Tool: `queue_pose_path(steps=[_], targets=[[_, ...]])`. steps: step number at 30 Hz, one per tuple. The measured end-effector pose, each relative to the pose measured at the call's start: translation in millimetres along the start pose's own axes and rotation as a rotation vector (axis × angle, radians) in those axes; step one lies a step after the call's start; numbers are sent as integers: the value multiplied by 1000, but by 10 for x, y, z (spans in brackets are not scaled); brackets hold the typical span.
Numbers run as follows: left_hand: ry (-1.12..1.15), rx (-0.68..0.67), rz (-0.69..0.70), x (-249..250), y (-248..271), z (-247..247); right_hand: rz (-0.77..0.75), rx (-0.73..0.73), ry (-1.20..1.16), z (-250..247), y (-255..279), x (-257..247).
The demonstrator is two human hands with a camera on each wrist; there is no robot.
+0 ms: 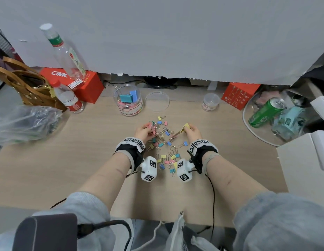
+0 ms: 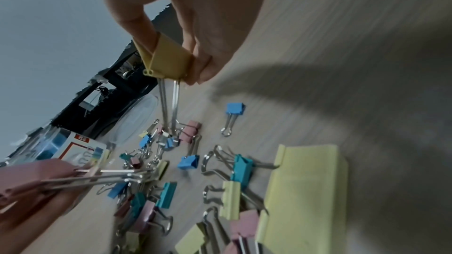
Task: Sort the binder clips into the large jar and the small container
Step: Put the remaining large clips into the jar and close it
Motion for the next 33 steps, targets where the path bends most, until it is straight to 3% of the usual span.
queue_pose_path(steps=[11,22,33], targets=[[-249,91,138,-22,23,5,2,13,-48,-49,-69,130],[67,28,89,209,51,30,-105,-81,-63,147,-83,-214],[142,50,132,937,-127,-406,-138,-238,-144,1157,15,-879]])
Point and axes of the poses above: each hand's wrist, its own y-axis away from the middle knuckle, its own z-axis out of the palm, x = y × z, the point moved 5 cm from there along -y, towards the middle knuckle, and after that the axes turned 4 degrees about z, right-handed, at the moved point
